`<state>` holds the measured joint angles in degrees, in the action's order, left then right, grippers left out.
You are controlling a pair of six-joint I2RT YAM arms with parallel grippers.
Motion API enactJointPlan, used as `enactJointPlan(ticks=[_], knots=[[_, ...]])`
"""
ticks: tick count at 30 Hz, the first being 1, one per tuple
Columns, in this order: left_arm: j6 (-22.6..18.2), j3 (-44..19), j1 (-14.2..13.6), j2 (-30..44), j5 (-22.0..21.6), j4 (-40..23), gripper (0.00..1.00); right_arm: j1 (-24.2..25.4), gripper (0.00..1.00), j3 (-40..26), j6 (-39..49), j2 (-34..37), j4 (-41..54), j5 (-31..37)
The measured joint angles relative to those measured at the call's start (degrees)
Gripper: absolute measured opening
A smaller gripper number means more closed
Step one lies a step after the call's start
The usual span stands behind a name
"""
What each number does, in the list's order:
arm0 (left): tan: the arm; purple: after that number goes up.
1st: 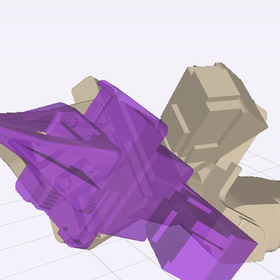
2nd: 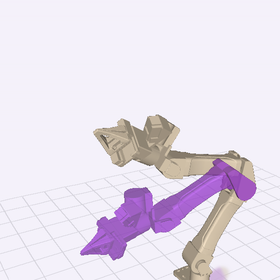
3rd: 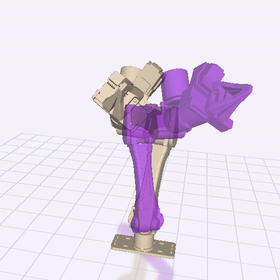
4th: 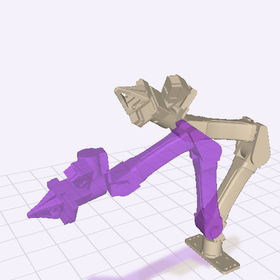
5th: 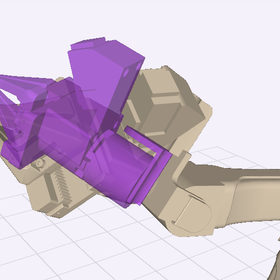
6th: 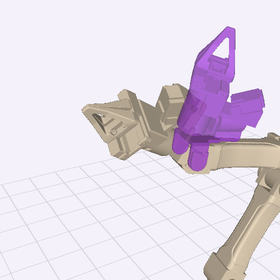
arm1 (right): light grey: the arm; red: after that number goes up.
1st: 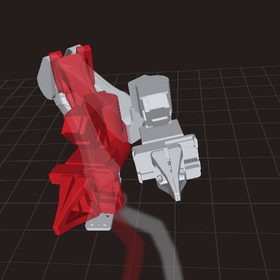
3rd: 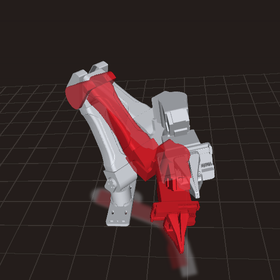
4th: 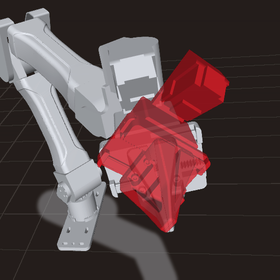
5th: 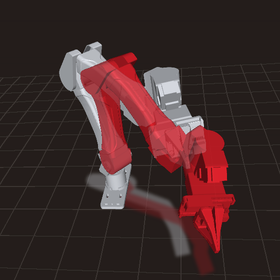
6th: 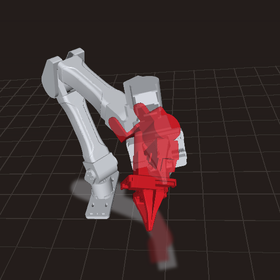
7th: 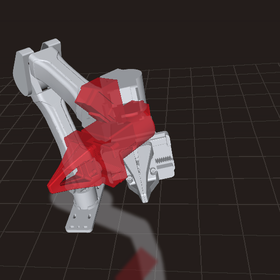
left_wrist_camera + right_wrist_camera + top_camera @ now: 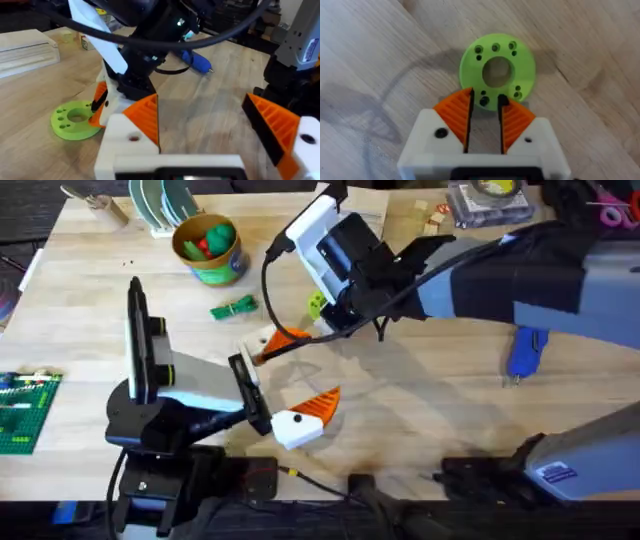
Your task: Pick up the gripper from the table and insert it into the empty holder that is missing its gripper. Then pick up a screw, insert it into the mounting hole, and use the screwdriver to tighten it. Finally, clean up the table by picking up the vegetable and placing it into the bucket.
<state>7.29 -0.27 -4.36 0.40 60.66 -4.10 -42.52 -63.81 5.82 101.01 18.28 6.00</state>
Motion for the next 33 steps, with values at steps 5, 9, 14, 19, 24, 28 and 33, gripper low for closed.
enactJointPlan(ticks=[5,9,14,19,24,28,33], knots=[[0.01,0.00,0.00,0.00,0.00,0.00,0.993,0.00,0.261,0.00,0.02,0.00,-0.04,0.24],[0.02,0.00,0.00,0.00,0.00,0.00,0.993,0.00,0.226,0.00,0.02,0.00,-0.07,0.39],[0.02,0.00,0.00,0.00,0.00,0.00,0.993,0.00,0.169,-0.02,0.22,0.00,-0.09,0.42],[0.02,0.00,0.00,0.00,0.00,0.00,0.993,0.00,0.065,-0.11,0.48,0.00,-0.22,0.42],[0.01,0.00,0.00,0.01,0.00,0.00,0.993,0.00,0.011,-0.13,0.63,0.00,-0.23,0.42],[0.02,0.00,0.00,0.00,0.00,0.00,0.993,0.00,0.008,-0.13,0.63,0.00,-0.24,0.42],[0.02,0.00,0.00,0.00,0.00,0.00,0.994,0.00,0.007,-0.13,0.63,0.00,-0.20,0.42]])
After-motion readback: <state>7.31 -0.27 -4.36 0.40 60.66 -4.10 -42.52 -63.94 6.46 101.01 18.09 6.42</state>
